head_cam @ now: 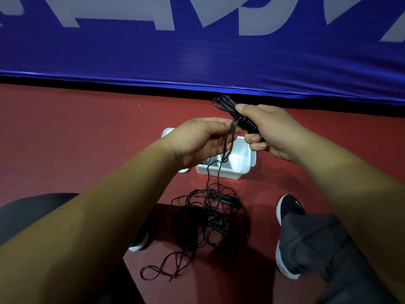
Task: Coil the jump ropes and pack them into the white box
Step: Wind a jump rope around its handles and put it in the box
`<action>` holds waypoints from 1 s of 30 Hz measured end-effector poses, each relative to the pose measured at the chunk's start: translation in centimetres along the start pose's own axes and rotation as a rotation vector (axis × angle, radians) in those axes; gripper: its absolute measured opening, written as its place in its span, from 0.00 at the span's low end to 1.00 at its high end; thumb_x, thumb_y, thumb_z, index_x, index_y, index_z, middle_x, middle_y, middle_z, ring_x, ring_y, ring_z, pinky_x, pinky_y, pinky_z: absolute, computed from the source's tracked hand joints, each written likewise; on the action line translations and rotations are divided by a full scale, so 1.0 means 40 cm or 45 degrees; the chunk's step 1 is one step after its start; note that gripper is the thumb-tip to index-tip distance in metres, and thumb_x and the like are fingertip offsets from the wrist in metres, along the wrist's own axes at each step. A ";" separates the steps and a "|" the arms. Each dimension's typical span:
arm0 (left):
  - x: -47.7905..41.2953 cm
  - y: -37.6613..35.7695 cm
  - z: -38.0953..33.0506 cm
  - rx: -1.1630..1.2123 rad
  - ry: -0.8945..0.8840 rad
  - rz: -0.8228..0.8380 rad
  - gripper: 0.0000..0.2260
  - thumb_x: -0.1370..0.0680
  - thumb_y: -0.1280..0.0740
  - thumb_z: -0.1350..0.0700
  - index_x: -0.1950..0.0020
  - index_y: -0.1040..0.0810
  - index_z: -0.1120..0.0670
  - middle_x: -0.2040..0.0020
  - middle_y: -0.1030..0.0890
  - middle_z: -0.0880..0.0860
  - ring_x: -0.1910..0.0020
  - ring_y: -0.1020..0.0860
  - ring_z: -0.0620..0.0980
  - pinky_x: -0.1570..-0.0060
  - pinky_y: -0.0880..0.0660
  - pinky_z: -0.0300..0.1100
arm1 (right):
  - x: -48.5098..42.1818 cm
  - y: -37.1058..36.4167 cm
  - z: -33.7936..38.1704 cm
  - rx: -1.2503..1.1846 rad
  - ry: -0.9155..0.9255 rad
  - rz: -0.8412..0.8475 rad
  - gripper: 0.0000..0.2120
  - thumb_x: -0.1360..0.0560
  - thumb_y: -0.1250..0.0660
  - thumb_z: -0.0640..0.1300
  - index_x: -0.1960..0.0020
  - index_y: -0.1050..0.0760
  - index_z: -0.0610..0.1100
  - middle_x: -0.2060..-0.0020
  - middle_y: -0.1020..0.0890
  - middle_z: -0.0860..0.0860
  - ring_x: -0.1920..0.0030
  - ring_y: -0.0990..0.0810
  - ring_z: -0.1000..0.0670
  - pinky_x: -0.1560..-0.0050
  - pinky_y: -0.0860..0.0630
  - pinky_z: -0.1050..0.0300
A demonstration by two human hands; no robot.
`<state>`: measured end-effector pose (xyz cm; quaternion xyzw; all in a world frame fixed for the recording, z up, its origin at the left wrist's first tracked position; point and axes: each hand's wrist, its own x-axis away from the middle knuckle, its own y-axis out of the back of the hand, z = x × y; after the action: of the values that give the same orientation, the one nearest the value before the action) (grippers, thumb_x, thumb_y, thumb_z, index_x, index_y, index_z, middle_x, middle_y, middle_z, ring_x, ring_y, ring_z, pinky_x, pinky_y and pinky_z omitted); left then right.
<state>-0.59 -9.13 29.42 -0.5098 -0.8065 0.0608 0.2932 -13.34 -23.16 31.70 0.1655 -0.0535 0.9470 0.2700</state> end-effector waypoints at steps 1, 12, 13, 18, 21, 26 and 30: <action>0.002 -0.003 0.001 0.037 0.022 0.011 0.09 0.16 0.37 0.64 0.41 0.18 0.61 0.52 0.14 0.55 0.56 0.17 0.47 0.56 0.21 0.40 | 0.000 0.000 -0.001 0.047 0.015 0.007 0.12 0.15 0.33 0.51 0.50 0.30 0.44 0.66 0.19 0.47 0.71 0.36 0.52 0.73 0.44 0.59; 0.007 0.017 -0.002 0.037 0.045 0.147 0.12 0.17 0.40 0.64 0.41 0.20 0.55 0.50 0.16 0.51 0.59 0.19 0.45 0.59 0.26 0.39 | 0.019 0.001 -0.011 0.387 0.369 0.009 0.21 0.23 0.22 0.55 0.52 0.32 0.45 0.73 0.22 0.51 0.68 0.31 0.46 0.66 0.31 0.46; 0.008 0.019 -0.003 0.014 0.030 0.146 0.11 0.17 0.40 0.64 0.42 0.19 0.54 0.50 0.16 0.51 0.60 0.19 0.45 0.59 0.26 0.39 | 0.020 0.003 -0.012 0.412 0.388 -0.007 0.22 0.25 0.21 0.57 0.53 0.31 0.46 0.73 0.22 0.51 0.69 0.29 0.47 0.65 0.29 0.45; 0.010 0.018 -0.005 0.011 0.001 0.150 0.10 0.17 0.38 0.63 0.44 0.19 0.52 0.50 0.16 0.50 0.61 0.20 0.44 0.57 0.29 0.41 | 0.022 0.011 -0.013 0.585 0.476 -0.114 0.22 0.33 0.24 0.67 0.56 0.30 0.54 0.66 0.21 0.54 0.67 0.25 0.50 0.60 0.21 0.41; 0.014 0.008 -0.006 0.045 -0.019 0.149 0.11 0.16 0.39 0.63 0.47 0.19 0.51 0.51 0.15 0.49 0.61 0.22 0.44 0.57 0.31 0.40 | 0.019 0.014 -0.011 0.620 0.537 -0.139 0.20 0.29 0.24 0.65 0.55 0.30 0.54 0.63 0.21 0.56 0.65 0.25 0.53 0.57 0.25 0.49; 0.001 0.006 -0.001 0.082 -0.115 0.091 0.14 0.17 0.39 0.64 0.33 0.20 0.57 0.40 0.20 0.55 0.60 0.19 0.44 0.57 0.32 0.40 | 0.007 0.021 -0.007 0.607 0.593 -0.187 0.20 0.24 0.23 0.60 0.53 0.31 0.51 0.65 0.23 0.54 0.67 0.27 0.51 0.61 0.28 0.49; 0.008 0.006 0.001 0.128 -0.111 0.132 0.15 0.17 0.40 0.63 0.34 0.20 0.55 0.35 0.20 0.54 0.56 0.19 0.45 0.54 0.30 0.42 | -0.004 0.028 -0.016 0.658 0.559 -0.236 0.19 0.22 0.26 0.61 0.51 0.32 0.50 0.65 0.24 0.53 0.67 0.29 0.51 0.62 0.29 0.50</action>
<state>-0.51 -8.71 29.43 -0.5324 -0.7869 0.1385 0.2795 -13.96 -24.08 31.03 0.0251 0.2624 0.9137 0.3092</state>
